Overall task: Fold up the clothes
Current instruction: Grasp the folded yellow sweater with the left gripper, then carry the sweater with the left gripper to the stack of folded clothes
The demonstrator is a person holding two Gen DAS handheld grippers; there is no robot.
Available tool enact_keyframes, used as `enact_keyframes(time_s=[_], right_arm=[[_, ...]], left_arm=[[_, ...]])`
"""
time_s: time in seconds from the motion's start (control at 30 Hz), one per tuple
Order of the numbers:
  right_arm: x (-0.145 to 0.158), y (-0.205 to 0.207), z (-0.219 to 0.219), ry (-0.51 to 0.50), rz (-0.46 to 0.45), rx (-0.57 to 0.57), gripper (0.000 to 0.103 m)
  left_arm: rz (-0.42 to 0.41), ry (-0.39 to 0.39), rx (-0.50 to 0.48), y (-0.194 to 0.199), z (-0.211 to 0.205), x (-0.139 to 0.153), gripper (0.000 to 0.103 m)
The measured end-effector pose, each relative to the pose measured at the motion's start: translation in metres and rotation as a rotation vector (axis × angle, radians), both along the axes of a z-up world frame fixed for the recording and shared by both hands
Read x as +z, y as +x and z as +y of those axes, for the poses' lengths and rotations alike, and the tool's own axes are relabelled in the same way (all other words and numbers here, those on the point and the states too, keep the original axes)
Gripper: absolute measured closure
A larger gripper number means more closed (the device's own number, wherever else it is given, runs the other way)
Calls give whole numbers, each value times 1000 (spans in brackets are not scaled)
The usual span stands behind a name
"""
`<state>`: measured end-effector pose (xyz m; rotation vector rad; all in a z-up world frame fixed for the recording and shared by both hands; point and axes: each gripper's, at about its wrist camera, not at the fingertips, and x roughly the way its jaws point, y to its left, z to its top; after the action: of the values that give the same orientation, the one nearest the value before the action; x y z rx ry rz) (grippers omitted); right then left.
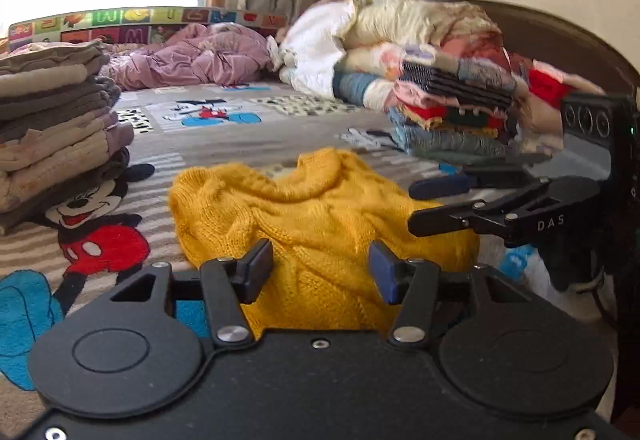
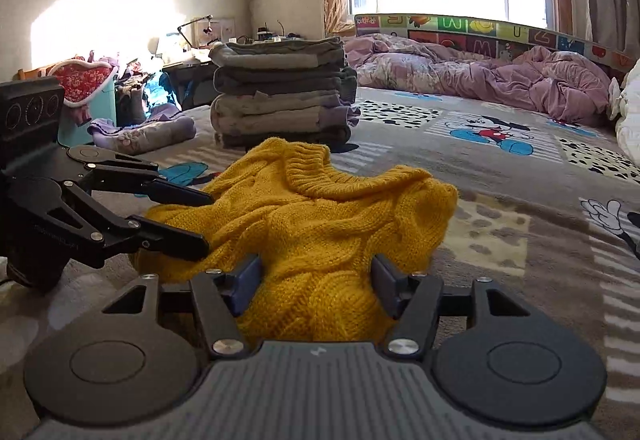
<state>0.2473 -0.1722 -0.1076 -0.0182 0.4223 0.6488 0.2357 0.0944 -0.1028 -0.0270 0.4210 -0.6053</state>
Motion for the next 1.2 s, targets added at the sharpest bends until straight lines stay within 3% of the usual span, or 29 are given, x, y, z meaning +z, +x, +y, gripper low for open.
enact_keyframes(time_s=[0.1,0.2,0.33,0.5,0.63,0.83,0.9,1.03,1.2], right_arm=[[3,2,-23,176,68,-89,37],[-8,16,-40,306,191,-167,31],[-23,35,-36,364,288,-174,20],[-42,60,-32,436,409,-182,11],[-55,78,-28,480,491,-180,10],[-58,84,-24,515,491,-103,29],[-59,83,-27,547,502,-97,34],[-56,72,-38,670,522,-99,40],[-29,25,-66,725,448,-126,41]], left_arm=[[18,-145,92,-4,24,10,44],[156,-315,186,5,48,0,38],[339,-488,250,18,58,-19,34],[483,-521,292,36,47,-37,29],[502,-533,299,49,33,-41,30],[476,-524,298,58,8,-44,37],[490,-585,289,54,11,-45,44],[500,-678,257,41,11,-38,47],[482,-736,160,17,-17,-15,47]])
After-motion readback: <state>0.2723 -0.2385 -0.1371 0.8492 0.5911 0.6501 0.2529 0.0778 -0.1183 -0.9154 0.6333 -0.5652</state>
